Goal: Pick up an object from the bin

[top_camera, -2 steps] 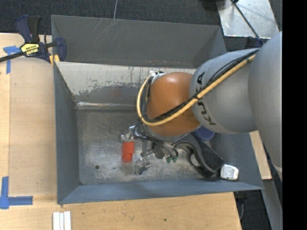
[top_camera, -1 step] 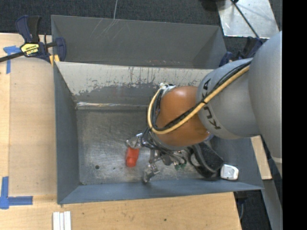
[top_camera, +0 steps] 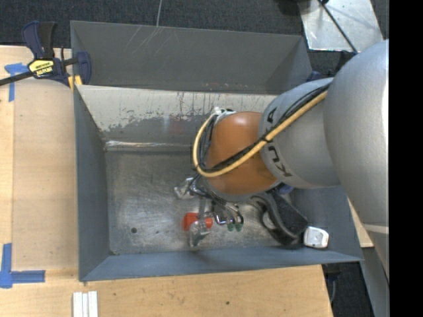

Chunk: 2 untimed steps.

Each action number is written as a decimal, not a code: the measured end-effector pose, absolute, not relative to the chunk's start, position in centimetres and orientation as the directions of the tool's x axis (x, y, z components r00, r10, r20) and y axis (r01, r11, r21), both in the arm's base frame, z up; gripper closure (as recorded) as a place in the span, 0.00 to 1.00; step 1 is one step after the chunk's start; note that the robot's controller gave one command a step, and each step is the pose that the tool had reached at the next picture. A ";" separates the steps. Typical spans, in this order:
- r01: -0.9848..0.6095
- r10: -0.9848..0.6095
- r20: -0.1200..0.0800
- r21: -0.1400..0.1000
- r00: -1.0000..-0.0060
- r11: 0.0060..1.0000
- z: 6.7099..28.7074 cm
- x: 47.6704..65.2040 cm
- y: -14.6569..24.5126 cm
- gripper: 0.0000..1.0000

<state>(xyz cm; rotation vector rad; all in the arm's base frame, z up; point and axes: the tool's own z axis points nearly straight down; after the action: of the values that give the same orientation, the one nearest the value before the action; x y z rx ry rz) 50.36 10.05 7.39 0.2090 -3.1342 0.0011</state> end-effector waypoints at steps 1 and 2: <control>-0.189 -0.189 -0.014 0.001 -0.982 0.982 7.5 50.1 2.6 0.00; -0.374 -0.374 -0.007 0.002 -0.927 0.927 7.7 51.0 12.8 0.00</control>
Offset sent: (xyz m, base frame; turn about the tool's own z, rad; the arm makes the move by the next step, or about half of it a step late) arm -0.0069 -0.0734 -0.0039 -0.0603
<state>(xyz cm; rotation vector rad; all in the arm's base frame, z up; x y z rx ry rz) 50.98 12.84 7.70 0.6001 -3.0906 -0.0049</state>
